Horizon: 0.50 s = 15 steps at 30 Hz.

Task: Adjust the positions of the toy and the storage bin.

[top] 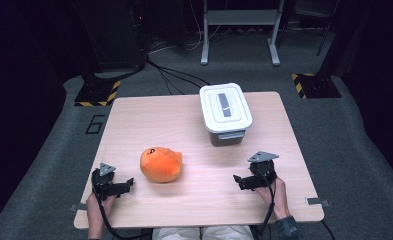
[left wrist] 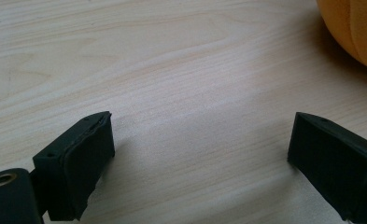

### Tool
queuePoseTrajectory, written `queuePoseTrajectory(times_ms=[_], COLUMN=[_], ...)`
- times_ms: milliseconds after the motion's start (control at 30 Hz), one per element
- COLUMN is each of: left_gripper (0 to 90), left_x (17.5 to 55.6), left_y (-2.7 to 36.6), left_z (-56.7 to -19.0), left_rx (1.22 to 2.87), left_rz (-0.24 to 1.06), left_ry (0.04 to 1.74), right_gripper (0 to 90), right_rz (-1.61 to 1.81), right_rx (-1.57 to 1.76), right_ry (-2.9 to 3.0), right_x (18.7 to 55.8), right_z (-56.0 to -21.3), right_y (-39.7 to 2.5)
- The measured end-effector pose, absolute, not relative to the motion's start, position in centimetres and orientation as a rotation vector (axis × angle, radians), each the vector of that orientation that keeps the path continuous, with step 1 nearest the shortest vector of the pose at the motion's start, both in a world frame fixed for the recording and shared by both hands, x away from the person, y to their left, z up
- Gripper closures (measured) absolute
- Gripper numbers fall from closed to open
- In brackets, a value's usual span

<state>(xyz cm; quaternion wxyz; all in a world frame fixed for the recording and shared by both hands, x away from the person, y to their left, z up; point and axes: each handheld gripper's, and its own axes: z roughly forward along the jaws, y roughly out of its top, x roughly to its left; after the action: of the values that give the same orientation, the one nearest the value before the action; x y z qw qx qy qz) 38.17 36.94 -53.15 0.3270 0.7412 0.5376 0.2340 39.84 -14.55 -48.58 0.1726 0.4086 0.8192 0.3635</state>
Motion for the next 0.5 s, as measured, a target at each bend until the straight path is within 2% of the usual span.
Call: queuePoseTrajectory(times_ms=[500], left_gripper=[7.1], left_x=[38.2], left_y=[36.9], left_z=[-53.1], left_rx=[1.941], left_rz=[0.613], left_ry=[1.408], right_gripper=[1.3], right_rz=[1.081], right_rx=[1.050], right_ry=[2.389], right_x=[40.3], right_z=[-46.8], right_y=[-10.6])
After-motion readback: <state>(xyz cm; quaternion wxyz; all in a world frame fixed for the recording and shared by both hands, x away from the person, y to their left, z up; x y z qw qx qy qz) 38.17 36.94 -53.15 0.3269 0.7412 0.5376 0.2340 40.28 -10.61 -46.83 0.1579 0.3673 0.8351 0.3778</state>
